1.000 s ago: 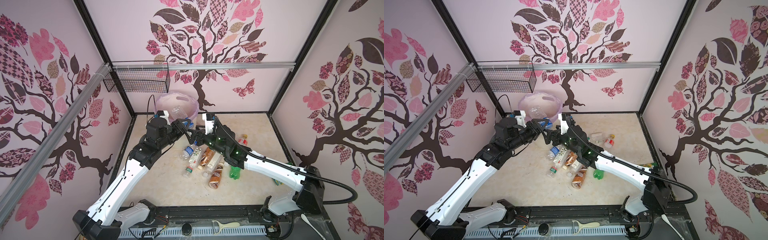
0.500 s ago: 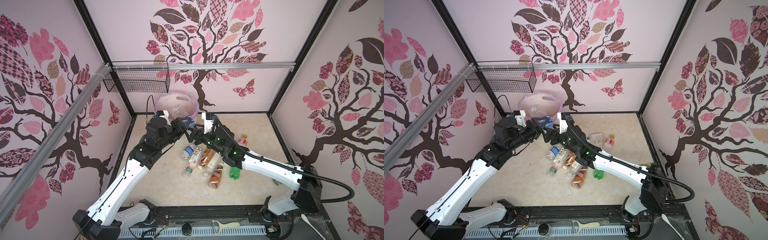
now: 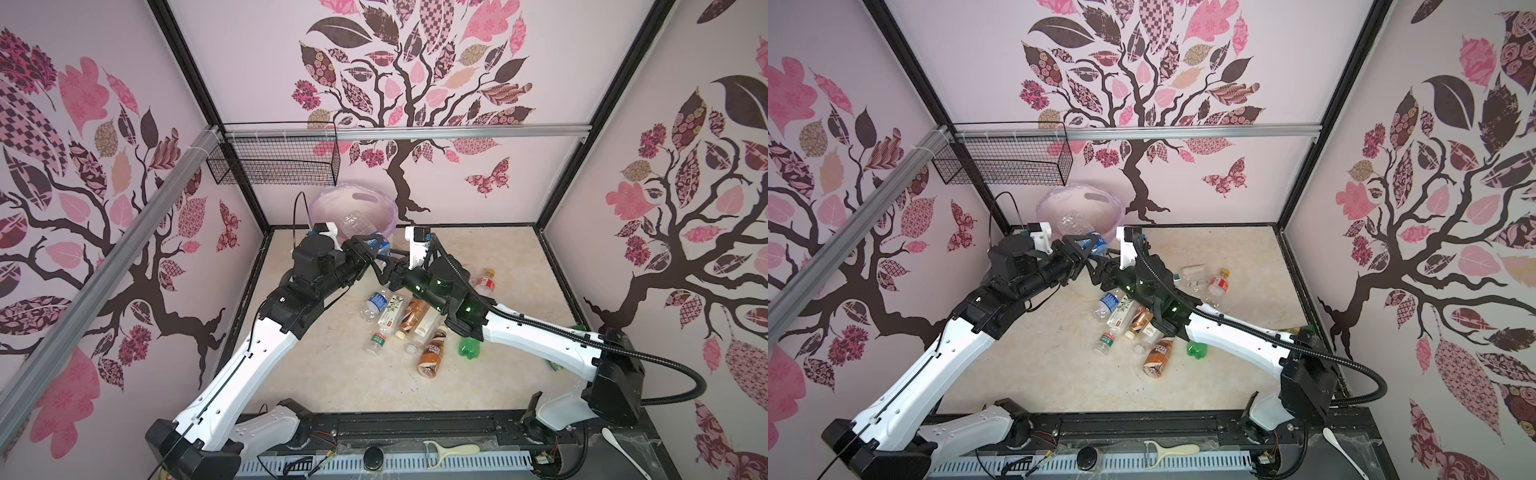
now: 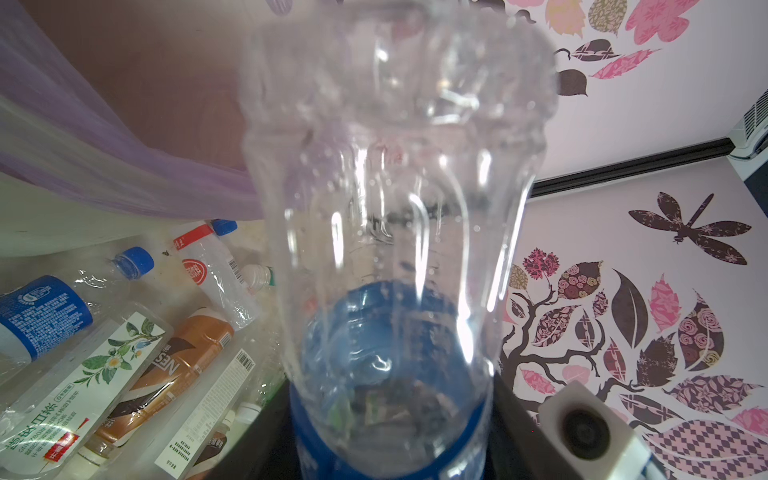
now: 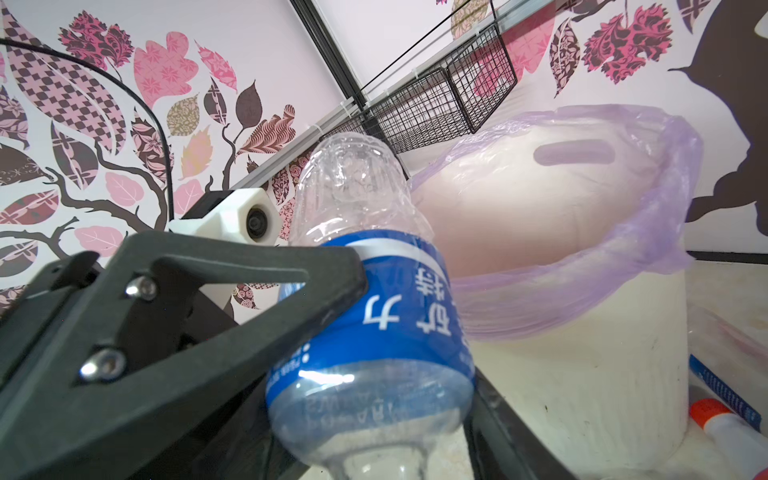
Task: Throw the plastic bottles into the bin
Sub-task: 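Grasp the bottle with right gripper while left gripper keeps holding it, then open left gripper and raise the bottle with right gripper over the bin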
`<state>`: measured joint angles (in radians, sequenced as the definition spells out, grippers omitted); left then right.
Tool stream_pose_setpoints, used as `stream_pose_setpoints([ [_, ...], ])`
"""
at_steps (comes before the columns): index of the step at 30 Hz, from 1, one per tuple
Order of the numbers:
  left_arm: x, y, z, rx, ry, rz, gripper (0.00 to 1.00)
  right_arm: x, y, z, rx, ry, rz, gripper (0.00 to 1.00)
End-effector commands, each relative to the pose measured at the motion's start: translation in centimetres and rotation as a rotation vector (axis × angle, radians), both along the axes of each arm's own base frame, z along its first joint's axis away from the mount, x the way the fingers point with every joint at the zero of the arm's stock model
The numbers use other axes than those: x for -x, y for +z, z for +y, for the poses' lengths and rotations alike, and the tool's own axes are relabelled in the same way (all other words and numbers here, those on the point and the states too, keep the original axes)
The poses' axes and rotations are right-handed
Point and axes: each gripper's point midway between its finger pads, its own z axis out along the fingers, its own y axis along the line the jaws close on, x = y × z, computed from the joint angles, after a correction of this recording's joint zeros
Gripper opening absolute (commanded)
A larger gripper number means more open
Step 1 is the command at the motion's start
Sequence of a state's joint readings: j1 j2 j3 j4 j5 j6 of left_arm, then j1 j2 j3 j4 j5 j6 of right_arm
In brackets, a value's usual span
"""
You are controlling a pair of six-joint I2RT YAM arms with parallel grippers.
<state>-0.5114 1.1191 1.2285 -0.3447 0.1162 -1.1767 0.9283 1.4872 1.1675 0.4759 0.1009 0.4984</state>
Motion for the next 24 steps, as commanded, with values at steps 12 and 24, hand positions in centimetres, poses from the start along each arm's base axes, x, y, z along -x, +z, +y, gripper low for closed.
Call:
stream_pose_setpoints([
  [12, 0.7, 3.1, 0.0, 0.04, -0.008, -0.063, 0.77, 0.1, 0.6, -0.8, -0.011, -0.023, -0.006, 0.42],
  [24, 0.7, 6.7, 4.0, -0.043, 0.082, -0.131, 0.98, -1.6, 2.7, -1.9, 0.106, -0.116, -0.041, 0.41],
])
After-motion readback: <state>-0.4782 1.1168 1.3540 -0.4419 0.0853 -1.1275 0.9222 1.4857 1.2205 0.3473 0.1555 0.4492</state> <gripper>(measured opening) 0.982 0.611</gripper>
